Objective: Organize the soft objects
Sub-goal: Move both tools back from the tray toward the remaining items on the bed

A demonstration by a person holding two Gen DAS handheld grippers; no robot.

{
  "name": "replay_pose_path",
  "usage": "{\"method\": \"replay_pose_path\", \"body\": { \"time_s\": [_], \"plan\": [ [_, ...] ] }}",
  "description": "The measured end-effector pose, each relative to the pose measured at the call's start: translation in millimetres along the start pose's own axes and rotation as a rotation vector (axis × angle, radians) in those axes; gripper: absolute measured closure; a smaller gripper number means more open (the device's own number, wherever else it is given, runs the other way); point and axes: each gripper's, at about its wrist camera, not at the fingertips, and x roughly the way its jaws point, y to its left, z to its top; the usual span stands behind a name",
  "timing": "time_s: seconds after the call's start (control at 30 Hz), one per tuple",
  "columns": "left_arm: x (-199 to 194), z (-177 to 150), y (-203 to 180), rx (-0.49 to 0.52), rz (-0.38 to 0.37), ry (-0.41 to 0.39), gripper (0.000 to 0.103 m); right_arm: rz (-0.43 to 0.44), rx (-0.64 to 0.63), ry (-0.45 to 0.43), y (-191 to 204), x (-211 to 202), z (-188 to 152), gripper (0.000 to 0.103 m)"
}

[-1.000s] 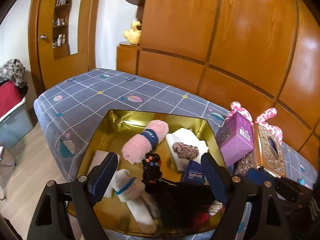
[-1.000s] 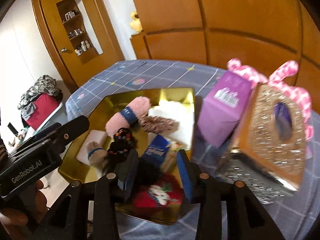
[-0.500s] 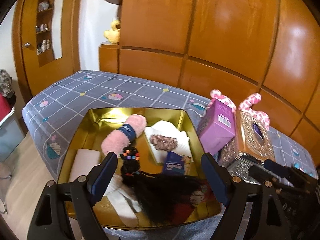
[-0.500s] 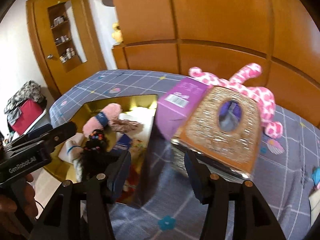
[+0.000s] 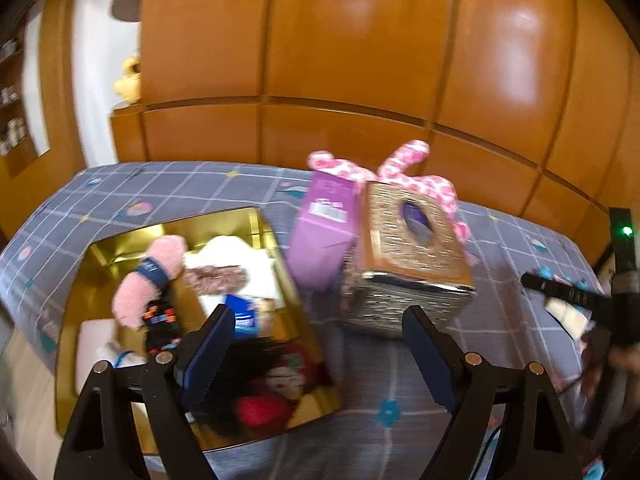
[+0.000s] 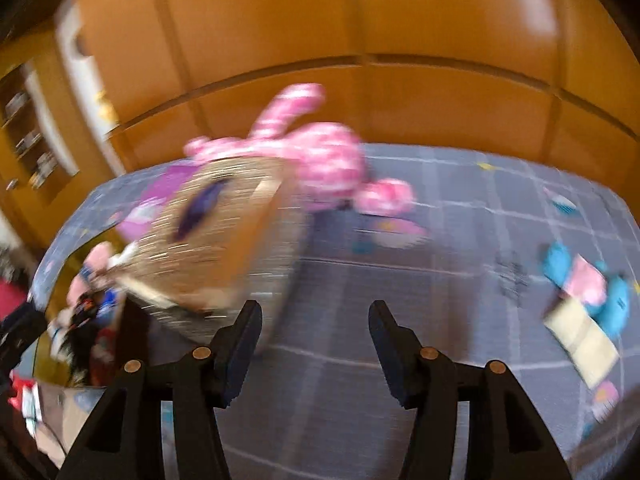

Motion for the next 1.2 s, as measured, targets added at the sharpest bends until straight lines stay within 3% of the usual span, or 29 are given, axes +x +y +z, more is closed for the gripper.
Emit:
{"method": "replay_pose_path", "body": {
  "time_s": [0.3,0.53,0.63,0.77,1.03,1.1,1.2],
  "plan": [
    [18.3,-1.5,-58.3,0.139,-0.122,0.082,0.017,-0.235,0.366,0.003,-167.0,-34.5,14.6,0.047],
    [28.4,-5.1,-95.5,0.227,-0.185,0.134,0.017,-0.274,0.635,-0.014,-260.4,-49.9,4.4,0.047],
    [33.0,-5.4,-110.3,0.265,-0.212,0.153,0.015,-0.234,0.722,0.006,-279.7,-44.8,-4.0,0.046],
    [41.3,-6.4,-123.7,0.283,-0.234,0.180,0.014,-0.178,0.713,0.074,-275.1,-36.6,-11.5,0.046],
    [46.1,-7.2,-141.4,0.307,-0.267,0.197,0.014,-0.214,0.642,0.226,-263.4,-2.4,-8.0,0.045],
    [45.9,-5.8,-144.1,0.313,-0.274,0.193,0.014,-0.090,0.665,0.254,-255.2,3.6,-11.3,0.043],
    [49.8,-2.3,-148.9,0.309,-0.285,0.197,0.014,0.306,0.687,0.222,-229.8,-0.4,-10.5,0.043]
  ]
}}
